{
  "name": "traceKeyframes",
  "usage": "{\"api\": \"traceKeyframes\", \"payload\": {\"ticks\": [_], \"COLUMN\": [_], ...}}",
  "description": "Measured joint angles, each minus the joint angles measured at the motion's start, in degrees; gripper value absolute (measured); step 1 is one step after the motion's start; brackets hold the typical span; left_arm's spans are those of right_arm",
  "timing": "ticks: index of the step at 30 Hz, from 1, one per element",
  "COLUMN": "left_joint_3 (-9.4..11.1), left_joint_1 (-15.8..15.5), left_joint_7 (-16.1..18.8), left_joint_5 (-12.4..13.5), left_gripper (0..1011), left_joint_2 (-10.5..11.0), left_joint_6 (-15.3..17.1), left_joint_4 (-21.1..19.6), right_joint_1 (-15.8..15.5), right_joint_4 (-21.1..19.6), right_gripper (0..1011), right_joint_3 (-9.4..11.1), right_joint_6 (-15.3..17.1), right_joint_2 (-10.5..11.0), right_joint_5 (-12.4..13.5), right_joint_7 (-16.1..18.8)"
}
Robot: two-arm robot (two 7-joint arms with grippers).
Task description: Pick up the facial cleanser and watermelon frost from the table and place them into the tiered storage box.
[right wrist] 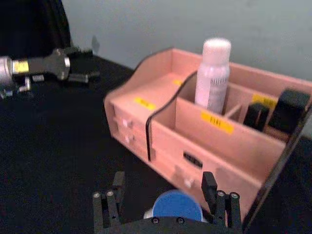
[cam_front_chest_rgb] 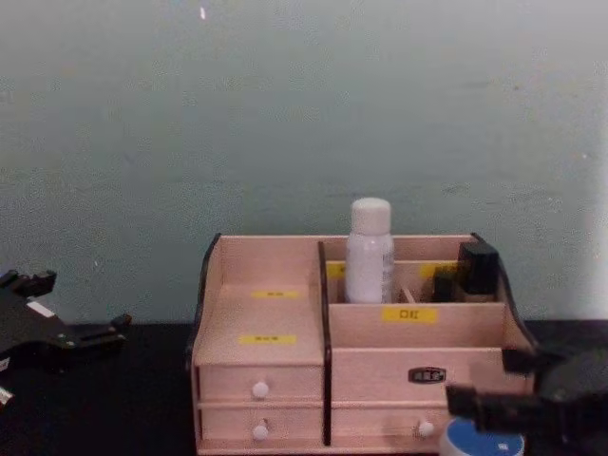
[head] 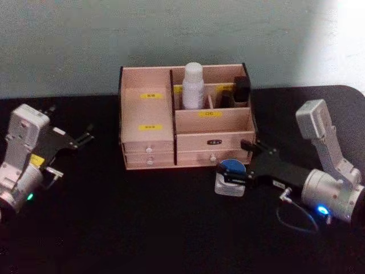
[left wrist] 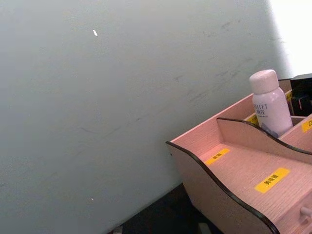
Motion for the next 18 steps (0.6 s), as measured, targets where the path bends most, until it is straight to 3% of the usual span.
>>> {"api": "traceKeyframes", "payload": {"ticks": [7, 18], "left_joint_3": [0.0, 0.0], "left_joint_1": [0.0, 0.0], "left_joint_7": [0.0, 0.0], "left_joint_5": [0.0, 0.0], "left_gripper": [1001, 1001], "left_joint_2": [0.0, 0.0], "left_joint_6": [0.0, 0.0], "left_joint_4": [0.0, 0.0], "right_joint_1": [-2.8, -3.4], "right_joint_4": [-3.2, -4.4], "right_gripper": [1003, 1003], "right_joint_3": [-0.1, -0.6], "right_joint_6": [3.0, 6.0], "right_joint_2": [2.7, 3.8], "right_joint_5": [-0.3, -2.8], "right_joint_7": [-2.4, -4.2]}}
